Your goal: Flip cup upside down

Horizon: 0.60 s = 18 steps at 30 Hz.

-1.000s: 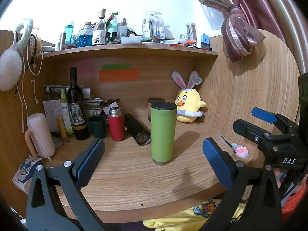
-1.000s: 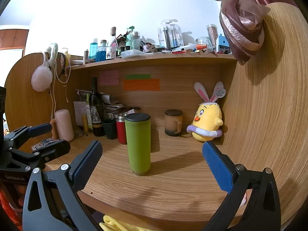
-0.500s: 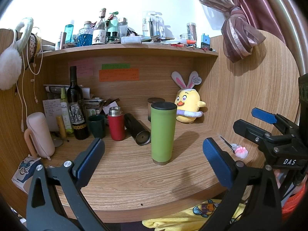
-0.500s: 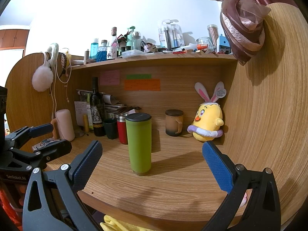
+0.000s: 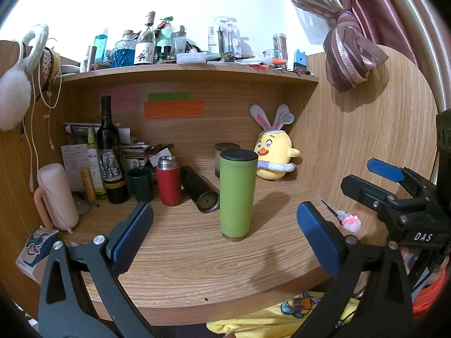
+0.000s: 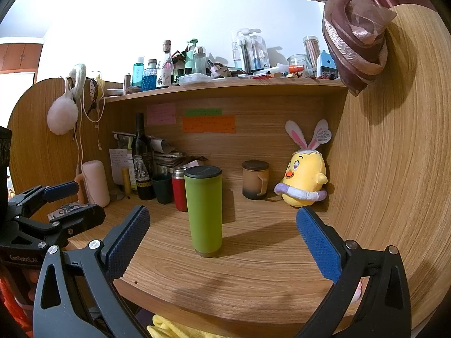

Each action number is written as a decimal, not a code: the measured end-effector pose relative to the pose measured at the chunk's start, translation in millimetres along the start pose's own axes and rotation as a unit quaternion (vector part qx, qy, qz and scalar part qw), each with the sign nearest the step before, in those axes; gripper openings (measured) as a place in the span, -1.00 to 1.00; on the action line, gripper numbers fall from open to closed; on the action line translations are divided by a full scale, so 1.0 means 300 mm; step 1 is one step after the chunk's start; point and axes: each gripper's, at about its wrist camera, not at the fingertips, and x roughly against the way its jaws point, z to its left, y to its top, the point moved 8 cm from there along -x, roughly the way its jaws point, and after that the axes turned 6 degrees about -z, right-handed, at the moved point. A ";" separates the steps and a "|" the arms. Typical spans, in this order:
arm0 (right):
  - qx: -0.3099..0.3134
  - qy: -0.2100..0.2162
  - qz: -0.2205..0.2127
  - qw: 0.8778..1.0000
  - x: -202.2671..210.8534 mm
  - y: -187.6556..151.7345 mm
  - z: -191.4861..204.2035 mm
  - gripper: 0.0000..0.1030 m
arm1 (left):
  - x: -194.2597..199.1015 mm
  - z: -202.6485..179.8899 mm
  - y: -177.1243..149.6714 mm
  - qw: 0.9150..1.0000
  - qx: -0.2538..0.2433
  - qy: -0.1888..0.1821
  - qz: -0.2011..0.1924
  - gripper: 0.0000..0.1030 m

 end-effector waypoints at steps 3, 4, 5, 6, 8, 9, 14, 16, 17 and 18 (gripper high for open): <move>0.000 0.000 0.000 1.000 0.000 0.001 0.000 1.00 | 0.000 -0.005 -0.001 1.000 0.000 0.000 0.000 1.00; 0.000 0.000 0.000 1.000 0.000 0.001 0.000 1.00 | 0.000 -0.008 -0.002 1.000 0.000 -0.002 0.000 1.00; 0.000 0.000 0.000 1.000 0.000 0.001 0.000 1.00 | 0.000 -0.011 -0.004 1.000 0.000 -0.003 0.002 1.00; 0.000 0.001 -0.001 1.000 0.000 0.001 0.000 1.00 | 0.000 -0.015 -0.005 1.000 0.000 -0.004 0.003 1.00; 0.000 0.000 -0.001 1.000 0.001 0.003 0.002 1.00 | -0.001 -0.019 -0.006 1.000 0.000 -0.005 0.004 1.00; 0.000 0.000 -0.001 1.000 0.002 0.003 0.004 1.00 | -0.002 -0.021 -0.006 1.000 0.000 -0.005 0.005 1.00; 0.000 0.000 -0.001 1.000 0.003 0.006 0.006 1.00 | -0.004 -0.026 -0.007 1.000 -0.001 -0.008 0.007 1.00; 0.000 0.000 -0.001 1.000 0.003 0.006 0.005 1.00 | -0.003 -0.031 -0.007 1.000 -0.001 -0.009 0.006 1.00; -0.001 0.001 -0.001 1.000 0.004 0.006 0.004 1.00 | -0.003 -0.030 -0.007 1.000 -0.001 -0.010 0.006 1.00; 0.000 0.001 -0.001 1.000 0.003 0.005 0.002 1.00 | -0.002 -0.032 -0.006 1.000 -0.001 -0.010 0.005 1.00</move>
